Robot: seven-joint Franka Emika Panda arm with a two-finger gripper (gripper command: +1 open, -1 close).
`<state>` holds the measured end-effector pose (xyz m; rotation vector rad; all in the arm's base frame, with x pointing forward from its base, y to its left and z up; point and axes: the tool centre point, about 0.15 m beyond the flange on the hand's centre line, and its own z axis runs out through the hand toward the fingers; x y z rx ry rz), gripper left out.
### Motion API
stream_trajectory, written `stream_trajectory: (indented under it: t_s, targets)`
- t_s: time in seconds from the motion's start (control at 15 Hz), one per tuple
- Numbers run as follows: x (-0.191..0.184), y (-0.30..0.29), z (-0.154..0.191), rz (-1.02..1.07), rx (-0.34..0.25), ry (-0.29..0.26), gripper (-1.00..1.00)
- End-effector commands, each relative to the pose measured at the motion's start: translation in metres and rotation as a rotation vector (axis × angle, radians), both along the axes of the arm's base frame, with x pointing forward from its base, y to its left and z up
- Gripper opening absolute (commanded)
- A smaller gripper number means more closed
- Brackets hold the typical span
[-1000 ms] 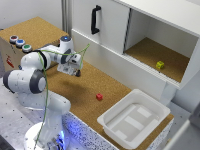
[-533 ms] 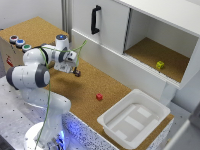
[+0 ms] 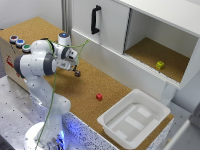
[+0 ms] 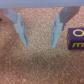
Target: Go slide the purple block to the right
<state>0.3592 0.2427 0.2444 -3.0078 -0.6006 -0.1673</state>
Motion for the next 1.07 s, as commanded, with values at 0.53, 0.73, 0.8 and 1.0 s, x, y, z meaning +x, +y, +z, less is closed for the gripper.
stream_trajectory:
  t_s: [0.53,0.73,0.8,1.0]
  targets:
    - [0.046,-0.031,-0.026,-0.013,-0.007,0.047,-1.00]
    - [0.054,-0.052,-0.028,-0.042,-0.026,0.047,-1.00]
    - [0.058,-0.060,-0.031,-0.055,-0.027,0.050,-1.00]
    - [0.069,-0.078,-0.036,-0.073,-0.042,0.062,-1.00]
